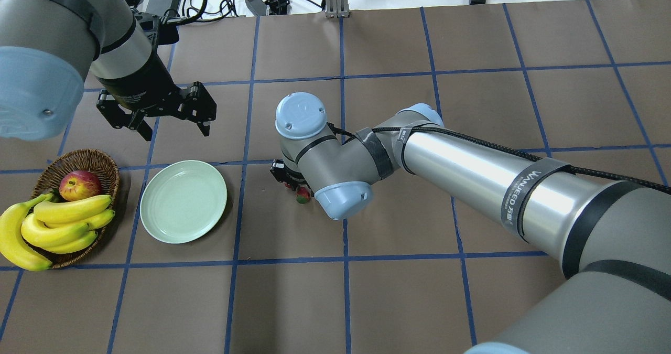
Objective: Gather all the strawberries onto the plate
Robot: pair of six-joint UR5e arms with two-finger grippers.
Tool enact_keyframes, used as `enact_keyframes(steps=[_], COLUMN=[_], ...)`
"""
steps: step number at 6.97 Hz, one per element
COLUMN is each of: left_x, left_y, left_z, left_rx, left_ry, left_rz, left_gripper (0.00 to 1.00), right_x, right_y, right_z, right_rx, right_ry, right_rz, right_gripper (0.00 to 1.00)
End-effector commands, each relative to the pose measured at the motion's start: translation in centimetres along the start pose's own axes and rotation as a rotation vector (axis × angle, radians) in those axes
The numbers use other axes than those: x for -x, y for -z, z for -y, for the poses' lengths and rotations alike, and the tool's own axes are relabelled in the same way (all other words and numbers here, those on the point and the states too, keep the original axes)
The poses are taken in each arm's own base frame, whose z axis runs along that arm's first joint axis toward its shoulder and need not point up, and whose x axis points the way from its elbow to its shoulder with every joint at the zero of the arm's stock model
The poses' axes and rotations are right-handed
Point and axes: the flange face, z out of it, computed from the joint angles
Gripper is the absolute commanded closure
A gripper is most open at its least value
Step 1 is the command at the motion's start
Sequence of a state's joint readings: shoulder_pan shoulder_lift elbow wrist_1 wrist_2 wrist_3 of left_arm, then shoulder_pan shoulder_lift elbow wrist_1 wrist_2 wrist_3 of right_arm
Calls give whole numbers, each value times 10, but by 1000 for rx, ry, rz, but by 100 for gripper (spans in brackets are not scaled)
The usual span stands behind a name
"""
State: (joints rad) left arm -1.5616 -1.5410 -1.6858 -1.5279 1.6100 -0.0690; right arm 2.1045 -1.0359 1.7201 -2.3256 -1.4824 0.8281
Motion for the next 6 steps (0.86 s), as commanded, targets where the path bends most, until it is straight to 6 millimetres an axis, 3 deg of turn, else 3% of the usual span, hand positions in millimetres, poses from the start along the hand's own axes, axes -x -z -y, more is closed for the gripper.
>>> enact_keyframes(steps=[1,2,3,5,6], left_x=[0,0,-1,-4,-18], left_y=[1,1,2,-2,-8], left_z=[-1,0,2,4,8], left_rx=[-2,-2,-12,-10,5], left_ry=[-1,-1,13,9,-8], left_rz=[1,1,-9,-37,-127], left_gripper=[0,0,0,0,0], right_x=[-9,-20,-47,-127,-164], right_y=[37,68,107,199,256], right_z=[1,8,34,95,123], right_rx=[-32,-34,-54,-59,-39], right_ry=[12,32,38,110,138], right_rz=[-61,-65,-52,-65,-78], right_gripper=[5,5,5,8,8])
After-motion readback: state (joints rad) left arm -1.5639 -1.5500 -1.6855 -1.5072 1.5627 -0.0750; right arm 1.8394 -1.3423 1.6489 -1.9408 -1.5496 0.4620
